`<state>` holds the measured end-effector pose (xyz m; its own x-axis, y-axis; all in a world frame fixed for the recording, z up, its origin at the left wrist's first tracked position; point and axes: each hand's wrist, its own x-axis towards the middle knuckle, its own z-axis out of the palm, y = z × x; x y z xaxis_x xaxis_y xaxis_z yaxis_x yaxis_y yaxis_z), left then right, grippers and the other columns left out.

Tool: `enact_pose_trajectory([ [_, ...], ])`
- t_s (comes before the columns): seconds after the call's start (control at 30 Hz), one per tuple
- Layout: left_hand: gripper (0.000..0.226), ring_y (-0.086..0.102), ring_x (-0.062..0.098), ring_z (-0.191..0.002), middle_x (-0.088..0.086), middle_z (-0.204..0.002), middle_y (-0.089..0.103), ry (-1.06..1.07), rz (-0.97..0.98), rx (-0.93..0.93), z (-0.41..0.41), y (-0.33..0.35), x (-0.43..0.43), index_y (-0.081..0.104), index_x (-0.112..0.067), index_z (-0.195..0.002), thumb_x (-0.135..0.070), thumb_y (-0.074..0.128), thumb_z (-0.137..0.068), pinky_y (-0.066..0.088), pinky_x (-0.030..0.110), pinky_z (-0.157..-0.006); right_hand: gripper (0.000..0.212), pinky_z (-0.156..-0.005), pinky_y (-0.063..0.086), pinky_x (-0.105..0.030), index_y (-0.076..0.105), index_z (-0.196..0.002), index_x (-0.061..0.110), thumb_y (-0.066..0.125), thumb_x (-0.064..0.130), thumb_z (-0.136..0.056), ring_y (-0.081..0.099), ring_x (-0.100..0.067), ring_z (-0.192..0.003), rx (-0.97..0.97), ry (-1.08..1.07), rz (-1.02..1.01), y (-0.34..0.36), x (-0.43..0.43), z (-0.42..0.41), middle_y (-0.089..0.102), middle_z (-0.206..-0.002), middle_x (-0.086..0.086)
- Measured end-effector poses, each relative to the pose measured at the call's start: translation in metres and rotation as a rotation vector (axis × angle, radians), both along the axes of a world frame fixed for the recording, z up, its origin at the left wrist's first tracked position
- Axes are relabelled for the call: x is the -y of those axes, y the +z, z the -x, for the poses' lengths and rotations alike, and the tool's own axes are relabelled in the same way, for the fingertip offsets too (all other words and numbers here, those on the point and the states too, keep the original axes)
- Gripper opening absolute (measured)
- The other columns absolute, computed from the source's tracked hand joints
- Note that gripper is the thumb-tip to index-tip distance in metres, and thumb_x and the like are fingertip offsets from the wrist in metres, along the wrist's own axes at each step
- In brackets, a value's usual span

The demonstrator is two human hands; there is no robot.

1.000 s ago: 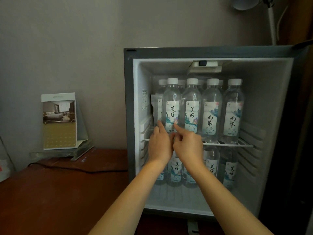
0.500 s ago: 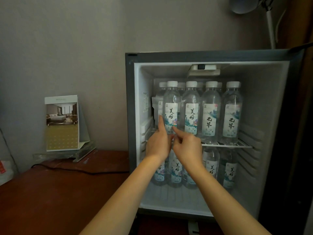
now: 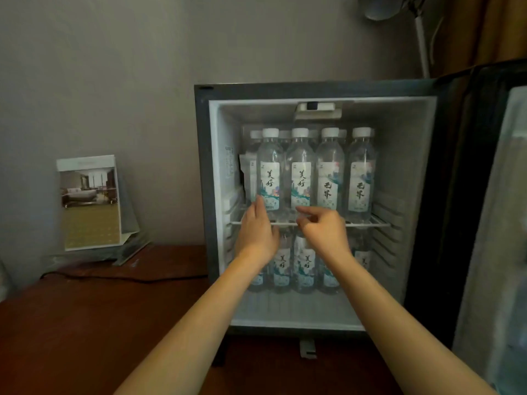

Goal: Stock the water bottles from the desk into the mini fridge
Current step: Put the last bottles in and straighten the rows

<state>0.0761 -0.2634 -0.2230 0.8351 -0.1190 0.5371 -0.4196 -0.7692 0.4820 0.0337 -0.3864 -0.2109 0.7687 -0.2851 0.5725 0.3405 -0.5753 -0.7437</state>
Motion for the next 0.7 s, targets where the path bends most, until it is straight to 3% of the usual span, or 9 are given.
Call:
enact_pose_trajectory([
  [0.1,0.064,0.031,0.026,-0.135,0.009,-0.149,0.026,-0.041,0.055,0.119,0.024,-0.010,0.004,0.017,-0.010,-0.147,-0.017,0.051,-0.093,0.034,0.037,-0.106,0.026,-0.065,0.055,-0.029,0.071,-0.105,0.015,0.056,0.009,-0.085,0.064,-0.013,-0.062,-0.027,-0.020,-0.021,-0.001,0.016,0.021,0.070,-0.073,-0.001],
  [0.17,0.058,0.036,0.025,-0.131,0.008,-0.144,0.033,-0.093,0.106,0.140,0.040,-0.016,0.010,0.025,-0.013,-0.144,-0.015,0.052,-0.092,0.036,0.035,-0.102,0.019,-0.078,0.057,-0.040,0.072,-0.098,0.014,0.055,0.010,-0.088,0.068,-0.017,-0.072,-0.011,0.023,-0.096,-0.006,0.026,0.038,0.071,-0.075,-0.004],
  [0.27,0.051,0.045,0.022,-0.122,0.005,-0.139,0.039,-0.176,0.134,0.181,0.066,-0.023,0.024,0.034,-0.015,-0.139,-0.014,0.052,-0.092,0.038,0.028,-0.090,0.021,-0.077,0.058,-0.040,0.066,-0.076,0.025,0.057,0.013,-0.090,0.068,-0.014,-0.068,0.034,0.045,-0.156,-0.014,0.039,0.069,0.069,-0.068,0.001],
  [0.4,0.041,0.051,0.015,-0.114,0.002,-0.129,0.049,-0.325,0.193,0.247,0.107,-0.035,0.051,0.045,-0.015,-0.131,-0.012,0.053,-0.091,0.035,0.018,-0.086,0.022,-0.072,0.058,-0.038,0.065,-0.066,0.023,0.064,0.016,-0.086,0.069,-0.020,-0.067,0.055,0.012,-0.140,-0.022,0.061,0.118,0.070,-0.066,-0.003],
  [0.6,0.034,0.055,-0.002,-0.088,-0.007,-0.105,0.056,-0.540,0.359,0.356,0.169,-0.041,0.097,0.057,-0.014,-0.118,-0.001,0.055,-0.086,0.043,0.008,-0.077,0.029,-0.059,0.057,-0.029,0.062,-0.067,0.004,0.062,0.024,-0.088,0.068,-0.022,-0.061,0.162,-0.093,-0.243,-0.023,0.111,0.210,0.069,-0.060,-0.006],
  [0.7,0.032,0.056,-0.003,-0.082,-0.011,-0.097,0.055,-0.632,0.420,0.402,0.199,-0.036,0.125,0.059,-0.014,-0.112,0.002,0.056,-0.084,0.043,0.005,-0.073,0.031,-0.057,0.056,-0.025,0.061,-0.067,0.000,0.059,0.022,-0.090,0.067,-0.019,-0.057,0.221,-0.167,-0.265,-0.021,0.135,0.253,0.068,-0.058,-0.006],
])
